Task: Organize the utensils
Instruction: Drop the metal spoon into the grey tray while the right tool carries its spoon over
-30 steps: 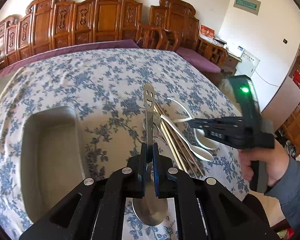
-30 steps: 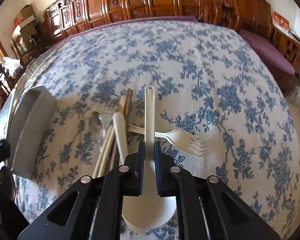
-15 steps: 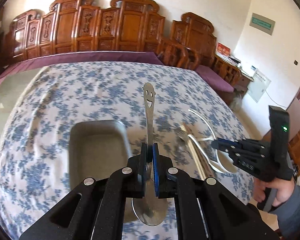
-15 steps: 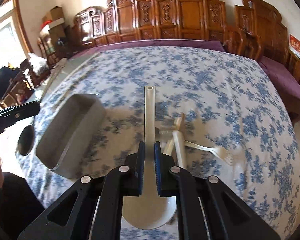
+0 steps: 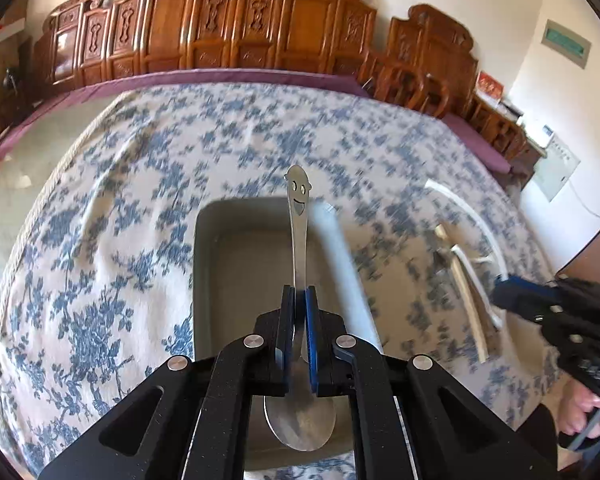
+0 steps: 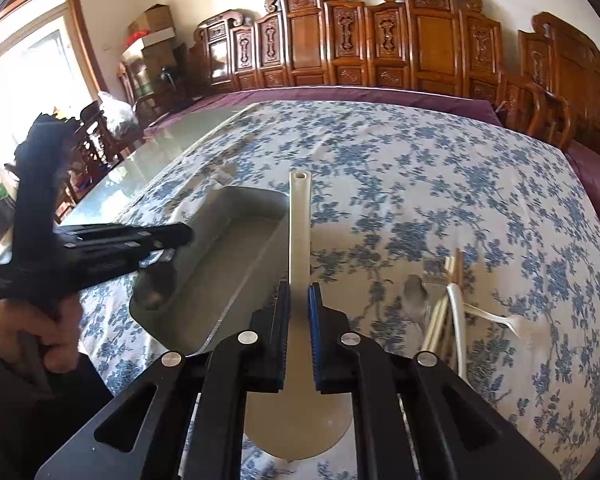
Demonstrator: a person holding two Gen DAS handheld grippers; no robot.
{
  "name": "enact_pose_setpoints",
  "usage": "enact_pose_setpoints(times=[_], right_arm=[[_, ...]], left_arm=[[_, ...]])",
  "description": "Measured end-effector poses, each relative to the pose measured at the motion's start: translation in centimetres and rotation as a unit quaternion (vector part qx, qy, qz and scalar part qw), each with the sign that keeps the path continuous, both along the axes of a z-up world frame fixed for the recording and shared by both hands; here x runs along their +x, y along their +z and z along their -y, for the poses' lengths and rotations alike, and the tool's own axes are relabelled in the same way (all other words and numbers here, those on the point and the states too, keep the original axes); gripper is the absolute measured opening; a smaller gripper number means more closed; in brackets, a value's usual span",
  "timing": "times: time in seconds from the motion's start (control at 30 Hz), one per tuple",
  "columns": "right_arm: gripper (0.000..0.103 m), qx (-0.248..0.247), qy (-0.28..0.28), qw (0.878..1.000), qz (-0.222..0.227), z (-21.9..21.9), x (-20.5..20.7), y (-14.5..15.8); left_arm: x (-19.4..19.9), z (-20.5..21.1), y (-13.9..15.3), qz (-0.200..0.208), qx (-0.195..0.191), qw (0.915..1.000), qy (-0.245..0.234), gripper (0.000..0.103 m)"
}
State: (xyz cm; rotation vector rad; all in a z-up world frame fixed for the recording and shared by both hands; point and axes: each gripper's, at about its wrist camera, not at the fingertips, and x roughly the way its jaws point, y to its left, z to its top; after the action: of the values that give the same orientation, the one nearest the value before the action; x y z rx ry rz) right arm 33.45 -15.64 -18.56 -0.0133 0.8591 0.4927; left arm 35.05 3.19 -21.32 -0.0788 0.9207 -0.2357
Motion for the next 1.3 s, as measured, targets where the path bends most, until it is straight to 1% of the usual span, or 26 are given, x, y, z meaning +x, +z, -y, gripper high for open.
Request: enact_pose_setpoints(times=[0.13,0.23,0.4,0.57,0.67,0.73,0.93,1.1,1.3], right_arm=[[0.011,0.002,0.005,1.0,-0.002,-1.0,-0.1,-0.1],[0.011,0.001,0.008,1.0,-0.005,-1.3,-0.1,-0.3],[0.011,-0.006,0.011,1.0,-0.005,-1.7,-0.4,-0.6],[0.011,-0.009,0.01,1.0,-0.004,-1.7,-0.4,-0.4],[0.011,-0.01,0.009,1.0,-0.003,-1.7,-0.3,-0.3],[0.011,-0.009,0.01,1.0,-0.003,-1.7,-0.3,-0.2],[0.011,-0.005,0.015,1.0,-0.008,-2.9,-0.2,-0.1],[0.011,0.004,0.019,1.0,-0.022,-5.0,0.4,-0.5],[0.011,0.023,0.02,0.999,-0.044,-8.3,1.8,-1.5]], left_arm=[[0.5,-0.2,-1.7,-0.022,0.008,0.9997,0.002,0.005],[0.7,0.0,-2.3,-0.029,0.022,0.9993,0.0,0.005],[0.8,0.6,-3.1,-0.038,0.047,0.9982,-0.006,0.005],[0.8,0.9,-3.5,-0.042,0.062,0.9972,-0.011,0.004],[0.9,1.0,-3.6,-0.045,0.063,0.9969,-0.012,0.005],[0.9,1.0,-3.3,-0.042,0.063,0.997,-0.011,0.004],[0.3,-0.5,-1.4,-0.012,0.053,0.9985,0.006,0.005],[-0.2,-2.5,-0.2,0.007,0.045,0.9987,0.02,0.005],[-0.6,-5.1,0.5,0.017,0.046,0.9978,0.044,0.004]])
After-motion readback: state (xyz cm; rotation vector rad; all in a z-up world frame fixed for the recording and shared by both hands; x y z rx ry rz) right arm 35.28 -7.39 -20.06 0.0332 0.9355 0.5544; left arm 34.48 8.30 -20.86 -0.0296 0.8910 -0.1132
